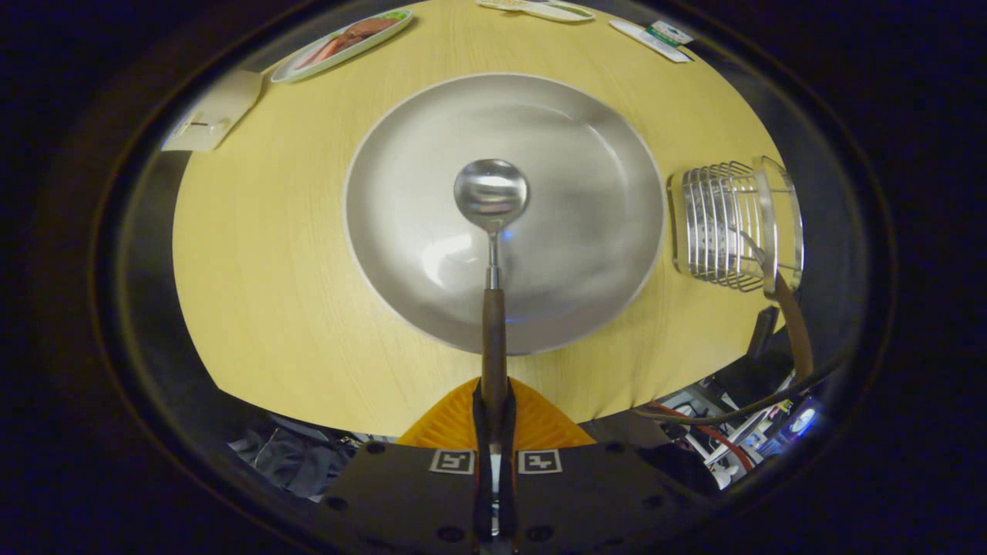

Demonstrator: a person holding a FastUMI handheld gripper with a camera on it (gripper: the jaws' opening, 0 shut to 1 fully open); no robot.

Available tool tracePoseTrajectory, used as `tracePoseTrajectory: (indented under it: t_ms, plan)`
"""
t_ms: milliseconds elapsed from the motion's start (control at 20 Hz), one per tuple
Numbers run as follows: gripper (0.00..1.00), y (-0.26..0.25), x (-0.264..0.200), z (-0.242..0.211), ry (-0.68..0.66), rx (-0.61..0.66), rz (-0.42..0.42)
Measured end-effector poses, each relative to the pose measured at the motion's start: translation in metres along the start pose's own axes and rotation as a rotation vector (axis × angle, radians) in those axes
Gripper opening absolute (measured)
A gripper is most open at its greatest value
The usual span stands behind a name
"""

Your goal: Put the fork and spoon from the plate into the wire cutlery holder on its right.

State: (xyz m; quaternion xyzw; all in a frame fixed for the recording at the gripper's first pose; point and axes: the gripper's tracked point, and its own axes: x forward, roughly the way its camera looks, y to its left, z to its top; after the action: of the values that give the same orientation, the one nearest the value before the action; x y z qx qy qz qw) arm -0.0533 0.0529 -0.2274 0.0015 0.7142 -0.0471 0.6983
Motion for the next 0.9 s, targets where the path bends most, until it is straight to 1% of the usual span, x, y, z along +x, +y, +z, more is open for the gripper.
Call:
tracePoseTrajectory:
  t_ms: [150,250,400,600,750,900]
  plan:
    - [0.07,-0.005,-0.013,0.0,-0.022,0.035,-0.008]
    - [0.07,-0.006,-0.02,0.001,-0.039,0.063,0.006]
    - [0.07,-0.007,-0.034,0.004,-0.058,0.07,0.019]
    - [0.07,-0.011,-0.069,0.008,-0.083,0.103,0.039]
    - [0.07,-0.027,-0.095,0.009,-0.098,0.144,0.043]
    - [0.07,-0.054,-0.117,0.009,-0.097,0.2,0.025]
